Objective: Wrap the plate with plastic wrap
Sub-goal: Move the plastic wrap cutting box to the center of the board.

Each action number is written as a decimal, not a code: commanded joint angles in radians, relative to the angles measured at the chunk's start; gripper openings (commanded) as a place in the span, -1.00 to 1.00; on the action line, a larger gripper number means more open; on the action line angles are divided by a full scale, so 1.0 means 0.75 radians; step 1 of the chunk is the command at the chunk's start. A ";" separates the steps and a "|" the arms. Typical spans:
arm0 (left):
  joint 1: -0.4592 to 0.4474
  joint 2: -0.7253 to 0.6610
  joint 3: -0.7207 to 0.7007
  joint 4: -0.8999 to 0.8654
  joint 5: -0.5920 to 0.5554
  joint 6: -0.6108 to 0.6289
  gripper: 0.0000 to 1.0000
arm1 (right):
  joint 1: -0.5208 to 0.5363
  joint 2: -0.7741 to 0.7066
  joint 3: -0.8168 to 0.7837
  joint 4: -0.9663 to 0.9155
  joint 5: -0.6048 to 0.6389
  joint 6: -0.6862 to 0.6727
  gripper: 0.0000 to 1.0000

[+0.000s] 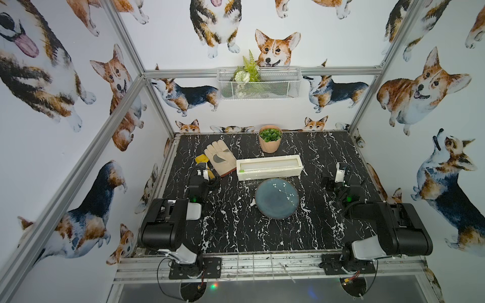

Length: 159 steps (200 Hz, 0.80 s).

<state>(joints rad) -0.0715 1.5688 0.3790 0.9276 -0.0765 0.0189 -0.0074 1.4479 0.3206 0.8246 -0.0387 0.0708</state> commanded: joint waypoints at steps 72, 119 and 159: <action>-0.006 -0.017 0.012 -0.024 -0.055 0.014 1.00 | 0.032 -0.037 0.013 -0.022 0.179 0.024 0.99; -0.203 -0.511 0.423 -1.054 -0.243 -0.111 1.00 | 0.161 -0.521 0.276 -0.814 0.331 0.041 0.99; -0.182 -0.596 0.560 -1.524 -0.400 -0.811 1.00 | 0.136 -0.780 0.218 -1.166 0.769 0.869 0.99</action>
<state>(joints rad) -0.2184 1.1400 0.7780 0.1658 -0.2817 -0.2417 0.1123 0.9386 0.5316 0.2363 0.2947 0.2878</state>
